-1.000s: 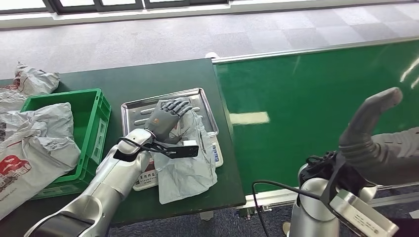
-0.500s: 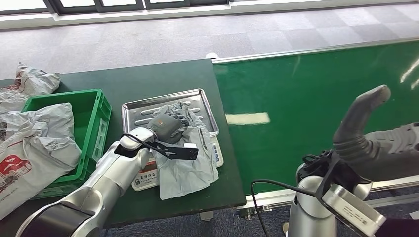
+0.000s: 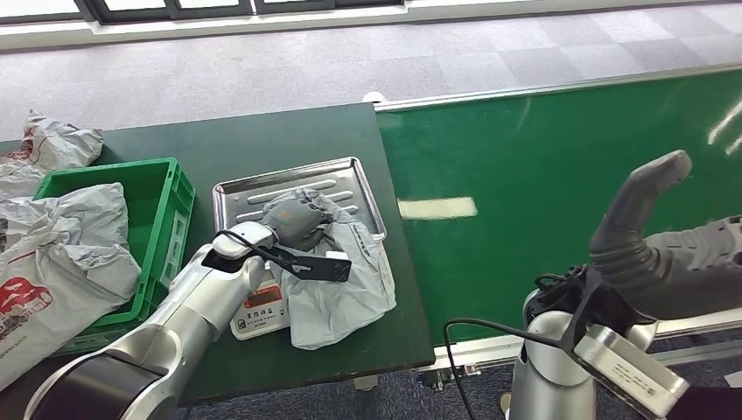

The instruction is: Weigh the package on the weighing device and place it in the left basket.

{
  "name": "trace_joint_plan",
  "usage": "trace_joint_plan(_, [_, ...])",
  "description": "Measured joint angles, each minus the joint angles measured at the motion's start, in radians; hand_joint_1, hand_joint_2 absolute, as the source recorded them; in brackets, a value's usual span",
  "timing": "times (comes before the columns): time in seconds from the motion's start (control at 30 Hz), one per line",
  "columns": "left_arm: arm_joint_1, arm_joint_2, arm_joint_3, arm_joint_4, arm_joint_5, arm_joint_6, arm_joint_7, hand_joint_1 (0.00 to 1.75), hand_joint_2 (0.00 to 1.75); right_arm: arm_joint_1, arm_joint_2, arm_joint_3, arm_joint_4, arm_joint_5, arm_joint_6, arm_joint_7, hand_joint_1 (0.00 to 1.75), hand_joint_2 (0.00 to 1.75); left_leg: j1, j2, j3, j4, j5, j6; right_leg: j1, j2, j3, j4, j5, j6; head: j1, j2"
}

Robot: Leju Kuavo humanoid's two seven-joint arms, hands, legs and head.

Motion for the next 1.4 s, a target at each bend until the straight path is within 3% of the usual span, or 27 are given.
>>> trace_joint_plan(0.33, [0.000, 0.003, -0.006, 0.003, 0.011, 0.028, -0.002, 1.75, 1.75, 0.000, 0.000, 0.000, 0.000, 0.001, 0.000, 0.000, 0.00, 1.75, 0.000, 0.000, 0.002, 0.000, 0.000, 0.000, 0.000, 0.000, 0.000, 0.000, 0.000, 0.000, 0.000, 0.000])
trace_joint_plan(0.43, [0.012, 0.004, 0.002, -0.006, 0.077, 0.184, -0.002, 1.75, 1.75, 0.004, 0.000, -0.004, -0.002, 0.005, 0.000, 0.000, 0.00, 1.75, 0.000, 0.000, 0.001, 0.000, 0.001, -0.001, 0.000, 0.000, -0.003, 0.000, 0.001, 0.000, 0.000, 0.000])
trace_joint_plan(0.53, [0.024, 0.010, 0.059, -0.057, 0.238, 0.438, -0.003, 1.75, 1.75, 0.011, -0.001, -0.015, -0.011, 0.004, 0.000, 0.000, 0.00, 1.75, 0.000, 0.000, -0.006, 0.001, 0.004, -0.001, 0.001, 0.001, -0.009, 0.000, 0.004, -0.001, 0.000, 0.000])
trace_joint_plan(0.6, [0.025, 0.021, 0.130, -0.120, 0.371, 0.575, -0.007, 1.75, 1.75, 0.014, -0.002, -0.018, -0.013, 0.002, 0.000, 0.000, 0.00, 1.75, 0.000, 0.003, -0.008, 0.001, 0.004, -0.001, 0.001, 0.002, -0.012, 0.001, 0.005, -0.002, 0.000, 0.000])
trace_joint_plan(0.7, [0.037, 0.043, 0.249, -0.236, 0.525, 0.684, -0.014, 1.75, 1.75, 0.017, -0.002, -0.019, -0.013, -0.001, 0.000, 0.000, 0.00, 1.75, 0.000, 0.006, -0.008, 0.000, 0.004, -0.001, 0.001, 0.006, -0.014, 0.001, 0.005, -0.002, 0.000, 0.000])
trace_joint_plan(0.83, [0.094, 0.061, 0.434, -0.403, 0.572, 0.726, -0.047, 1.75, 1.75, 0.017, -0.002, -0.019, -0.008, -0.006, 0.000, 0.000, 0.00, 1.75, 0.002, 0.007, -0.010, -0.001, 0.005, -0.003, 0.002, 0.006, -0.016, 0.001, 0.005, -0.003, 0.000, 0.000])
trace_joint_plan(1.07, [0.130, 0.056, 0.896, -0.567, 0.437, 0.730, -0.134, 1.75, 1.75, 0.024, -0.004, -0.019, 0.011, -0.006, 0.000, 0.000, 0.00, 1.75, 0.002, 0.009, -0.012, -0.001, 0.005, -0.003, 0.003, 0.009, -0.019, 0.001, 0.006, -0.004, 0.000, 0.000])
trace_joint_plan(1.13, [0.130, 0.057, 1.031, -0.597, 0.258, 0.730, -0.087, 1.75, 1.75, 0.028, -0.005, -0.019, 0.015, -0.003, 0.000, 0.002, 0.00, 1.75, 0.002, 0.009, -0.012, -0.001, 0.005, -0.003, 0.003, 0.009, -0.020, 0.001, 0.006, -0.004, 0.000, 0.000])
trace_joint_plan(1.23, [0.134, 0.076, 1.193, -0.616, -0.033, 0.729, 0.068, 1.75, 1.75, 0.035, -0.006, -0.019, 0.016, 0.002, 0.000, 0.005, 0.00, 1.75, 0.002, 0.010, -0.013, -0.001, 0.005, -0.004, 0.003, 0.010, -0.021, 0.001, 0.006, -0.004, 0.000, 0.000])
trace_joint_plan(1.3, [0.145, 0.100, 1.263, -0.601, -0.117, 0.729, 0.183, 1.75, 1.75, 0.044, -0.007, -0.019, 0.016, 0.003, 0.000, 0.006, 0.00, 1.75, 0.003, 0.010, -0.013, -0.001, 0.005, -0.004, 0.003, 0.010, -0.021, 0.001, 0.006, -0.004, 0.000, 0.000])
trace_joint_plan(1.4, [0.177, 0.134, 1.299, -0.563, -0.133, 0.729, 0.338, 1.75, 1.75, 0.060, -0.009, -0.019, 0.016, 0.004, 0.000, 0.009, 0.00, 1.75, 0.002, 0.009, -0.013, -0.001, 0.005, -0.004, 0.003, 0.009, -0.021, 0.001, 0.005, -0.004, 0.000, 0.000])
